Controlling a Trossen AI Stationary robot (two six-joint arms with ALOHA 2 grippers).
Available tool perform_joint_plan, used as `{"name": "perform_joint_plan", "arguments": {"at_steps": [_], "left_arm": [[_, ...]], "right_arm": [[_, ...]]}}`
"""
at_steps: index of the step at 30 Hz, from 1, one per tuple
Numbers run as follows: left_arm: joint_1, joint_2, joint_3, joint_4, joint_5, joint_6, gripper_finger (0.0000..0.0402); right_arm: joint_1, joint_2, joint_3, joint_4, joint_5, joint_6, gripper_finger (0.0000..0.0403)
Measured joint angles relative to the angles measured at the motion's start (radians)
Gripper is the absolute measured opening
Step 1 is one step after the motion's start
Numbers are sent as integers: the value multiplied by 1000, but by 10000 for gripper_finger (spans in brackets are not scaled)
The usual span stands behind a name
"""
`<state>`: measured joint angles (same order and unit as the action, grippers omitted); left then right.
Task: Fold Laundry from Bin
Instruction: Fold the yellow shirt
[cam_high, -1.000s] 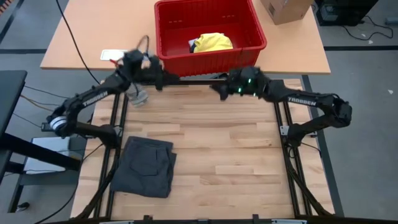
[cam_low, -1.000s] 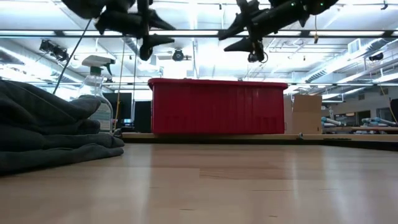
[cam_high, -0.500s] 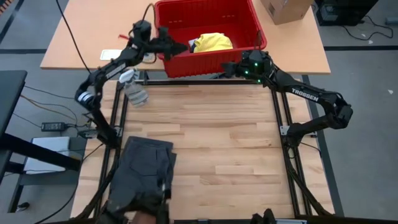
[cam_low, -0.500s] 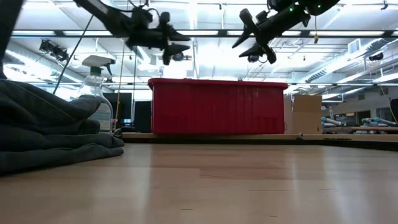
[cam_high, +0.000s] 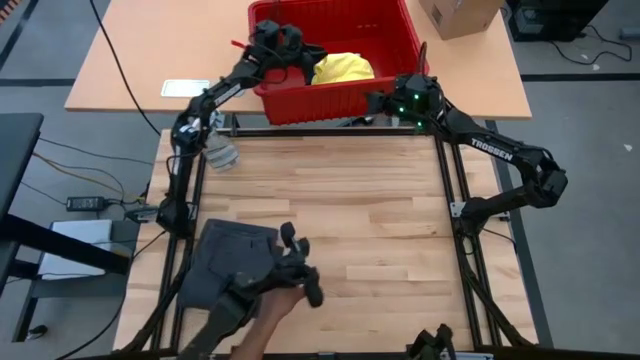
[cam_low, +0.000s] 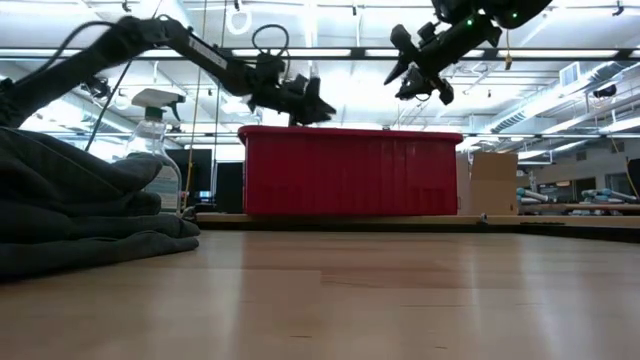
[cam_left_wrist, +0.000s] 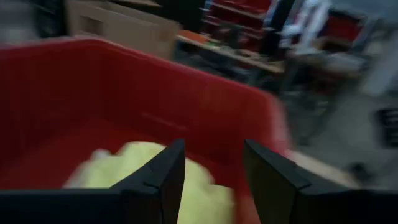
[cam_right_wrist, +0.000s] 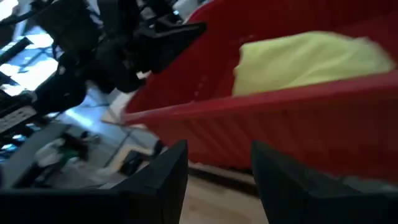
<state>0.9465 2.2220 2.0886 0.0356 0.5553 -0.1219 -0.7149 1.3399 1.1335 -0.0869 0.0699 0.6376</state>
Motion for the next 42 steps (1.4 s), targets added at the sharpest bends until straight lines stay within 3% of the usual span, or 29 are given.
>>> {"name": "perform_joint_plan", "arguments": {"at_steps": [4,8,21,32,37,42], "left_arm": [[-30,33,22,7,-212,130,165],[-44,73,23,-34,-265,195,165],[-34,155,29,-54,-214,87,152],[-14,166,11,47,-342,60,142],[-13,164,51,-72,-316,116,142],[-13,165,92,-237,-210,115,142]], "right_arm": [[-42,0,0,-19,28,-35,180],[-87,0,-1,-49,35,-85,180],[-205,6,-4,-26,3,-218,180],[-239,133,-4,79,-227,-189,180],[-239,166,-4,105,-244,-210,180],[-250,168,-4,117,-245,-246,180]]}}
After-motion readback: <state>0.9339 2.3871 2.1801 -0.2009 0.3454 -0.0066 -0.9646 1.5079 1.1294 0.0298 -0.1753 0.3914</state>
